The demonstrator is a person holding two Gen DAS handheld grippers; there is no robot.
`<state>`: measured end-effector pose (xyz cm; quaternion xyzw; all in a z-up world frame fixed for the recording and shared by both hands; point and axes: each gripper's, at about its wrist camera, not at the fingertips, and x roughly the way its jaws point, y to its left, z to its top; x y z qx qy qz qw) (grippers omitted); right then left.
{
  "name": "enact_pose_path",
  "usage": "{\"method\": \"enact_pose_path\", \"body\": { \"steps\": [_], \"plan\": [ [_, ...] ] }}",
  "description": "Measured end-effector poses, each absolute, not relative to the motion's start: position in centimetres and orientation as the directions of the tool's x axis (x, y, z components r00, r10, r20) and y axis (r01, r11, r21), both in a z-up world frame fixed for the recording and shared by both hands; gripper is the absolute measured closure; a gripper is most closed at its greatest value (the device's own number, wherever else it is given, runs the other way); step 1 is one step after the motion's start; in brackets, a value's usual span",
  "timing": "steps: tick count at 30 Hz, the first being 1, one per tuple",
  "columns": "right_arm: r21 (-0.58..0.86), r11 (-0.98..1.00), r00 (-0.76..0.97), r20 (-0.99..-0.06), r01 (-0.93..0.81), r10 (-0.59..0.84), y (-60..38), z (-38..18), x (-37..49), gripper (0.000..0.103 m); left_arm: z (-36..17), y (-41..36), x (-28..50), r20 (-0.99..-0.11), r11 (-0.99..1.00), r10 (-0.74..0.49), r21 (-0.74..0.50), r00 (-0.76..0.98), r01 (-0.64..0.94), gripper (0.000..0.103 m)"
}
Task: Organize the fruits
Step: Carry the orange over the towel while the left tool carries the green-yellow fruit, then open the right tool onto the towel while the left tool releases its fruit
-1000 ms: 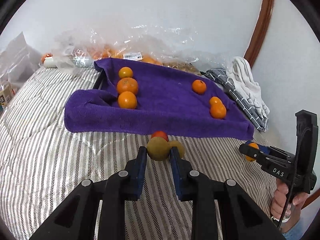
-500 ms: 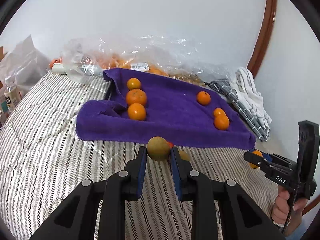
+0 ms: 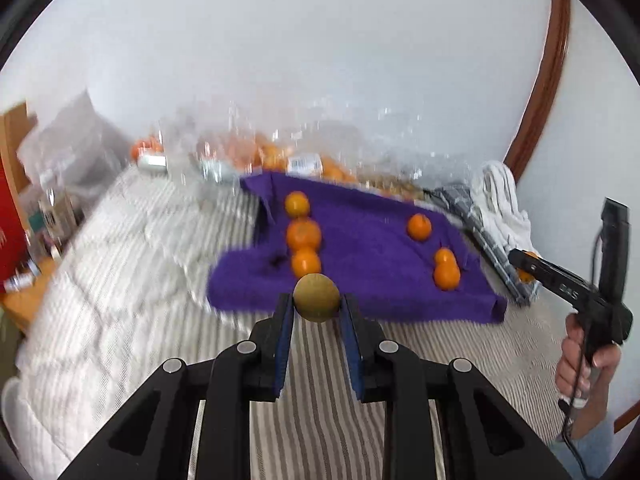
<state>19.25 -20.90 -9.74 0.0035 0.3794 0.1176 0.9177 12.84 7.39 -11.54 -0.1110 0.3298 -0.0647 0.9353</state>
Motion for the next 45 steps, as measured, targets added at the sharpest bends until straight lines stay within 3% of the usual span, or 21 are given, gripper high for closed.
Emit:
{"method": "enact_pose_path", "body": {
  "steps": [7,14,23,33,38,45],
  "plan": [
    [0.157,0.968,0.686,-0.684,-0.197,0.250,-21.1,-9.3,25.7,0.070,-9.6,7.1,17.6,-0.572,0.968,-0.163,-0.252,0.804,0.017,0.080],
    [0.172,0.968,0.670,-0.698,-0.185,0.252,-20.7,-12.3,30.4,0.070,-11.5,6.3,23.3,-0.550,0.962,-0.139,-0.274,0.823,-0.021,0.080],
    [0.174,0.976,0.607,-0.764,-0.133,0.219,-20.7,-17.5,33.0,0.070,-15.3,5.9,25.5,-0.599,0.949,-0.192,-0.315,0.778,-0.008,0.080],
    [0.176,0.975,0.583,-0.781,-0.136,0.222,-20.7,-18.3,33.3,0.069,-16.4,4.9,25.7,-0.620,0.953,-0.214,-0.301,0.755,0.023,0.080],
    [0.177,0.974,0.595,-0.771,-0.143,0.227,-20.6,-17.9,32.6,0.053,-16.6,4.2,25.7,-0.633,0.951,-0.235,-0.305,0.738,0.042,0.080],
    [0.104,0.984,0.652,-0.738,-0.143,0.173,-21.2,-15.7,29.8,0.050,-17.0,1.7,26.8,-0.722,0.959,-0.237,-0.281,0.650,0.037,0.080]
  ]
}}
